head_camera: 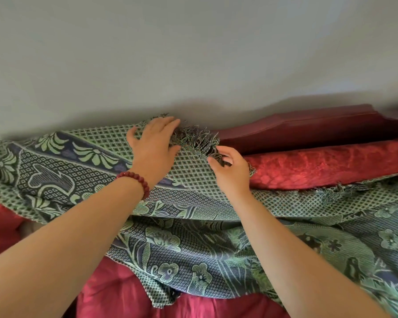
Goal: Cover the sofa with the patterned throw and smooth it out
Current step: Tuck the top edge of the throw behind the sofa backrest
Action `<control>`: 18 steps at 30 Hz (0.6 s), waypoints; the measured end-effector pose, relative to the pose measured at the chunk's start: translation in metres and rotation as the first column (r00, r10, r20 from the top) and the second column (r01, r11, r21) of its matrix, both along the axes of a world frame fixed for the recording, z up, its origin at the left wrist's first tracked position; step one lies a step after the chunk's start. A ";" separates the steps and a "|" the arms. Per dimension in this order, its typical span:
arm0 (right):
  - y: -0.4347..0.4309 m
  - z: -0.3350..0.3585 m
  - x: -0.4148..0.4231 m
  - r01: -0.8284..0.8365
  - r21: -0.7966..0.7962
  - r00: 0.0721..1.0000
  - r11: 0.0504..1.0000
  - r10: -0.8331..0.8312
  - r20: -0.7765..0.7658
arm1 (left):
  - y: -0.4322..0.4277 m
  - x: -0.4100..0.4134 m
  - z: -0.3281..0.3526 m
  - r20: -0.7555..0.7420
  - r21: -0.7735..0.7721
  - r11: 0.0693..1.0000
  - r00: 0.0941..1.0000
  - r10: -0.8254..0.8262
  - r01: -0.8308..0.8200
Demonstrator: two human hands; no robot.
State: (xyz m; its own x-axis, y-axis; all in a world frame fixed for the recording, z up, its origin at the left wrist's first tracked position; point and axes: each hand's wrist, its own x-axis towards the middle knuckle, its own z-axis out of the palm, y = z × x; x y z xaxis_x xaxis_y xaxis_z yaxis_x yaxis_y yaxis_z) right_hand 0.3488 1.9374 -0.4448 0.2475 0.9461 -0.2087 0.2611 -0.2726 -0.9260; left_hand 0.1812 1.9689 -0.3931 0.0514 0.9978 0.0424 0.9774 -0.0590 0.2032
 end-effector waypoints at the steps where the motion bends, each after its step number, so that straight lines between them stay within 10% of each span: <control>1: 0.000 -0.003 0.001 -0.019 -0.040 0.998 0.999 0.021 0.058 | 0.001 -0.003 0.000 -0.012 0.015 1.000 1.000 0.006 -0.006; 7: 0.000 -0.004 0.005 -0.084 -0.201 0.816 0.976 0.183 0.549 | 0.013 -0.018 0.010 -0.034 0.149 0.989 0.999 0.008 -0.003; 18: 0.010 0.043 -0.027 0.042 0.281 0.943 0.959 -0.131 0.306 | 0.015 -0.040 0.035 0.168 0.225 0.951 0.970 0.177 -0.212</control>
State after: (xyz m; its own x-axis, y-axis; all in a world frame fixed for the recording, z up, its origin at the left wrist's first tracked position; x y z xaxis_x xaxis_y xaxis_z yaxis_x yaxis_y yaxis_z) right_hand 0.3215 1.9479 -0.4014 0.3422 0.9273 0.1515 0.5406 -0.0625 -0.8389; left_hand 0.1412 1.9844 -0.3577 -0.1669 0.9473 0.2734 0.9360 0.0651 0.3459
